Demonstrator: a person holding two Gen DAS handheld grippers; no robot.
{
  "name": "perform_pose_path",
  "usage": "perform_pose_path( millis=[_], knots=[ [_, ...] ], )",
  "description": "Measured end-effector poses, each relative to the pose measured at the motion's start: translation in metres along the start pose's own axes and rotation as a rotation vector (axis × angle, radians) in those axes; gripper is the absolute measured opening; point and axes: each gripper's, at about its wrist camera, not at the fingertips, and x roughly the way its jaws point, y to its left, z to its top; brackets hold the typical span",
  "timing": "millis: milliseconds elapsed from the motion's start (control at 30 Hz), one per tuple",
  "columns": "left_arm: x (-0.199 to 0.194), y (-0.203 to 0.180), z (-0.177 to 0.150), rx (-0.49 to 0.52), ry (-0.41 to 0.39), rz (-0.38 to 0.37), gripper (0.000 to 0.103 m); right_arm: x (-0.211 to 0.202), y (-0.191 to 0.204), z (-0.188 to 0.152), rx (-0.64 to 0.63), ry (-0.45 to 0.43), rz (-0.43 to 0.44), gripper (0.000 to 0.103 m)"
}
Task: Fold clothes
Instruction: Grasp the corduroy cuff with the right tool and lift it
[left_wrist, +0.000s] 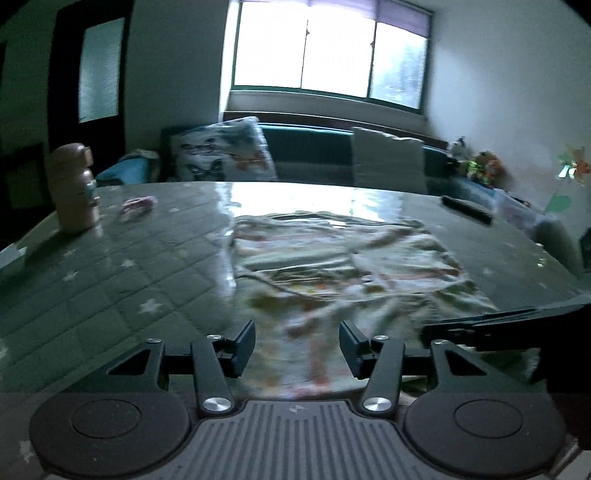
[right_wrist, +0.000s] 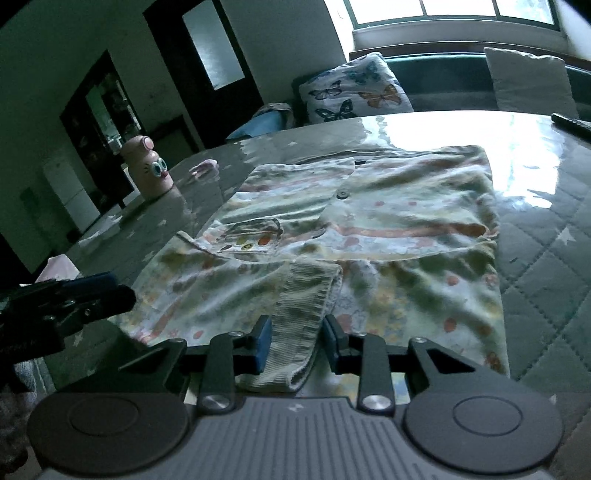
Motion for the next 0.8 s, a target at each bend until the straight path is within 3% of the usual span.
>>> perform_pose_path(
  millis=[67,167,500,800],
  knots=[
    [0.001,0.005,0.000,-0.010,0.002,0.019,0.056,0.000,0.001,0.000,-0.006,-0.001,-0.002,0.016],
    [0.003,0.012,-0.001,-0.023,0.004,0.043,0.058,-0.005,0.003,0.003,-0.008,-0.019,-0.007,0.008],
    [0.015,0.025,-0.006,-0.043,0.041,0.096,0.060,-0.046,0.004,0.016,-0.024,-0.125,-0.066,0.006],
    [0.027,0.034,-0.017,0.013,0.114,0.184,0.059,-0.024,-0.012,0.004,-0.009,-0.036,-0.128,0.007]
  ],
)
